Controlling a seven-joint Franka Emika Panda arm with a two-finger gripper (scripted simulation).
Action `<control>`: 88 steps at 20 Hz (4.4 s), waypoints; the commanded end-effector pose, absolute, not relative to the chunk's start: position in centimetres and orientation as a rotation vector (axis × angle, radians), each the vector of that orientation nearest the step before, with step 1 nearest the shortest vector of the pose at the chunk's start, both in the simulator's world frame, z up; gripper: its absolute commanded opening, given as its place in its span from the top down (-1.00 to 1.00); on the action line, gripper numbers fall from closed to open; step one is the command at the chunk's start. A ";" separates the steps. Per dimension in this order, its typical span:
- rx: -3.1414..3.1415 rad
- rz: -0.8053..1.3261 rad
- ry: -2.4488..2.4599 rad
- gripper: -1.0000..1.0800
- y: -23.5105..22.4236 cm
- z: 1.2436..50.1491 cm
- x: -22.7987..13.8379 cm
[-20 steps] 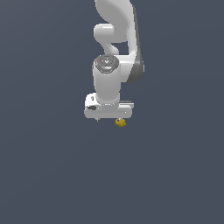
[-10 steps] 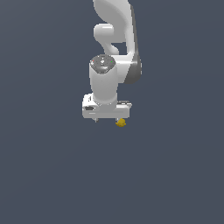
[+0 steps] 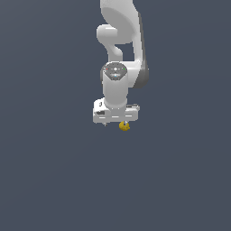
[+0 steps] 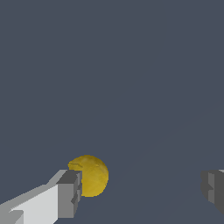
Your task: Pick up the object and move it to a goal position.
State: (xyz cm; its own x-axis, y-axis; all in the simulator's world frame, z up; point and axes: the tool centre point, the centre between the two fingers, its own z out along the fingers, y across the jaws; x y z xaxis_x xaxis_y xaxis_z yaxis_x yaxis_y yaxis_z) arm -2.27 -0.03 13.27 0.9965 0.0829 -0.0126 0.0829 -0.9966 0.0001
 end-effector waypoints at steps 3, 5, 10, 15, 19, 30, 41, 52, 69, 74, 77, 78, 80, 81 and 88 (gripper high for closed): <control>3.130 -0.013 0.241 -0.92 2.0 11.0 -4.3; 3.126 -0.010 0.288 -0.92 2.9 10.1 -5.2; 3.118 -0.003 0.375 -0.92 4.3 8.6 -6.9; 3.114 0.000 0.416 -0.92 5.0 7.9 -7.8; 3.114 -0.002 0.415 -0.92 5.0 7.9 -7.8; 3.114 0.000 0.419 -0.92 5.1 4.1 -8.0; 3.113 0.000 0.420 1.00 5.1 2.8 -8.0; 3.113 0.001 0.419 1.00 4.8 3.4 -7.8; 3.115 0.001 0.421 1.00 -2.2 14.5 -4.7; 3.115 0.001 0.421 1.00 -5.2 19.3 -3.3; 3.115 0.001 0.421 1.00 -7.0 22.2 -2.4; 3.115 0.001 0.421 1.00 -7.6 23.1 -2.2; 3.115 0.001 0.421 1.00 -8.8 25.0 -1.6; 3.115 0.001 0.421 1.00 -9.4 25.9 -1.3; 3.114 0.001 0.421 1.00 -13.0 31.5 0.6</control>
State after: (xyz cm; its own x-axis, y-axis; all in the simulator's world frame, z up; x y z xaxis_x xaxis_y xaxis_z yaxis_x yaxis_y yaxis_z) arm 0.23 -12.26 30.36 0.9644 0.2646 0.0009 0.2646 -0.9644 -0.0011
